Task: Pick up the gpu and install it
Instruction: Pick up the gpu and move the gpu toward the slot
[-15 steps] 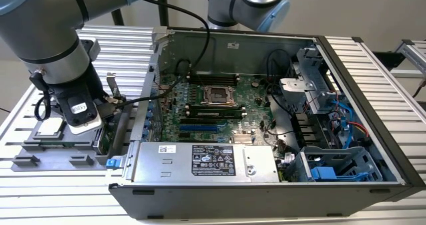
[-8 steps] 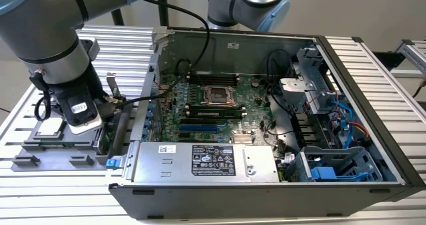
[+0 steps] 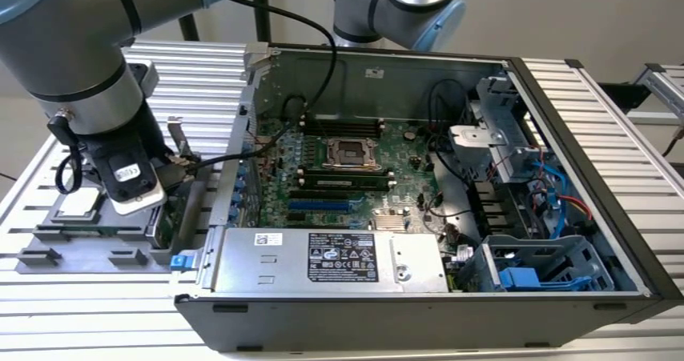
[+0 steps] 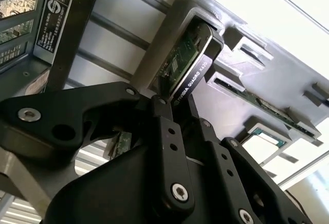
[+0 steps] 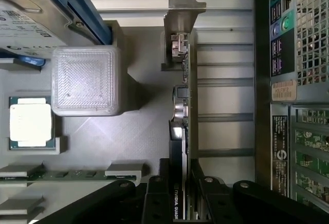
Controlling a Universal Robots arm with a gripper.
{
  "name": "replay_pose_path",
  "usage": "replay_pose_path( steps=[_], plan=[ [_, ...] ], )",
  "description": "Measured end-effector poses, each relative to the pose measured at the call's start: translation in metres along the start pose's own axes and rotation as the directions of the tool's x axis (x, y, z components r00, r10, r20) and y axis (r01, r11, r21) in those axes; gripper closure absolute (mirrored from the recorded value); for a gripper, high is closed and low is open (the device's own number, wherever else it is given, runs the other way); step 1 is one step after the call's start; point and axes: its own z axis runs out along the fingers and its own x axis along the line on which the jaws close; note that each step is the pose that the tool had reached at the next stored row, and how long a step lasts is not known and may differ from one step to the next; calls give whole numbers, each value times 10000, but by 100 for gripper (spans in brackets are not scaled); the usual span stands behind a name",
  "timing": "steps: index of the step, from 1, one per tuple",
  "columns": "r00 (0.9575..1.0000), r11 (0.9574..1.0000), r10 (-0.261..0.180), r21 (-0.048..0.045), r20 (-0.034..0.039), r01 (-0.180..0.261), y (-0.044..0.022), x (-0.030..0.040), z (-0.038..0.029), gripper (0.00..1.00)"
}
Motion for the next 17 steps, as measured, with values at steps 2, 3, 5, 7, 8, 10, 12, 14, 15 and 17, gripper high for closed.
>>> replay_pose_path(
  steps=[2,3,5,7,8,10,12,14,15,17],
  plan=[
    [10000,10000,-30,-1,-2,30,0,1,0,100],
    [10000,10000,-45,-1,-3,45,0,2,0,100],
    [10000,10000,-75,-1,-6,75,0,4,0,100],
    [9999,9999,-105,-2,-8,105,0,5,0,100],
    [9999,9999,-120,-2,-10,120,0,6,0,100],
    [9999,9999,-150,-2,-12,150,0,7,0,100],
    [9998,9998,-180,-2,-14,180,0,9,0,100],
    [9998,9998,-211,-3,-17,211,0,10,0,100],
    [9997,9997,-225,-4,-18,225,0,11,0,100],
    [9997,9997,-255,-4,-20,255,0,12,0,100]
  ],
)
